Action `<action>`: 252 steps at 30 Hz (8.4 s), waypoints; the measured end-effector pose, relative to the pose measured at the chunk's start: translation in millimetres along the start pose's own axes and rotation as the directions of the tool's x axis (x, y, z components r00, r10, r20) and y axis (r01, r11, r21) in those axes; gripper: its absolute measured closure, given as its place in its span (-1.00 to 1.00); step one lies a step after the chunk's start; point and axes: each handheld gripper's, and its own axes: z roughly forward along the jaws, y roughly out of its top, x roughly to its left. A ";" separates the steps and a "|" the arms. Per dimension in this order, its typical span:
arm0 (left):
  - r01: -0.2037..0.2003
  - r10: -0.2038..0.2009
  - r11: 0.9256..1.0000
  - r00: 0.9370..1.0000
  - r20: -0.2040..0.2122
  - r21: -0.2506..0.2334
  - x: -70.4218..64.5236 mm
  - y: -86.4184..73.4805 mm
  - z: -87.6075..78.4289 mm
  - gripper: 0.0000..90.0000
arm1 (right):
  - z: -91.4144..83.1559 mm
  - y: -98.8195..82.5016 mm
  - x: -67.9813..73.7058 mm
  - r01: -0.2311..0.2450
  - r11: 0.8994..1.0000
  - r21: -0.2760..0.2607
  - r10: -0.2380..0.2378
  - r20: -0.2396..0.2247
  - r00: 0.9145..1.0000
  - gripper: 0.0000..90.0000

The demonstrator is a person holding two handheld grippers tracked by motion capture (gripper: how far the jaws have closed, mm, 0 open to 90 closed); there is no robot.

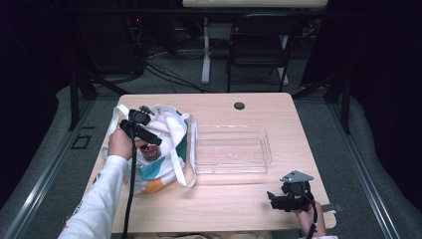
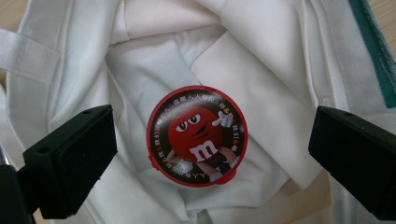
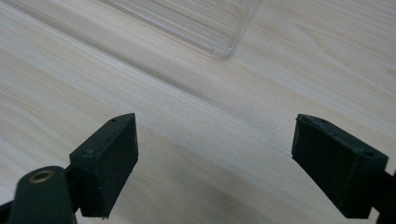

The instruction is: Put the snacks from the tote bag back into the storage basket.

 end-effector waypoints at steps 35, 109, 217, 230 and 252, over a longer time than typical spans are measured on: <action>0.006 -0.005 0.996 1.000 -0.010 0.094 5.1 -5.0 33.1 -0.61 | 0.5 -0.3 0.2 -0.001 1.000 -0.002 0.001 -0.002 1.000 -0.69; -0.068 0.070 0.994 0.998 -0.012 0.088 4.0 3.4 -19.3 -0.42 | 0.4 -0.3 0.1 -0.002 1.000 -0.002 0.002 -0.003 1.000 -0.69; -0.326 0.327 0.945 0.942 0.078 -0.027 -109.0 109.0 -57.3 -0.42 | -0.3 -0.4 -0.8 0.003 1.000 -0.002 -0.003 -0.007 1.000 -0.69; -0.345 0.346 0.938 0.933 0.100 -0.025 -122.2 114.1 -47.0 -0.42 | -0.3 -0.4 -1.1 0.005 1.000 -0.001 -0.005 -0.004 1.000 -0.69; -0.357 0.357 0.934 0.925 0.132 -0.029 -140.2 116.7 -36.3 -0.42 | -0.4 -0.8 -0.7 0.000 1.000 -0.007 0.000 -0.007 1.000 -0.69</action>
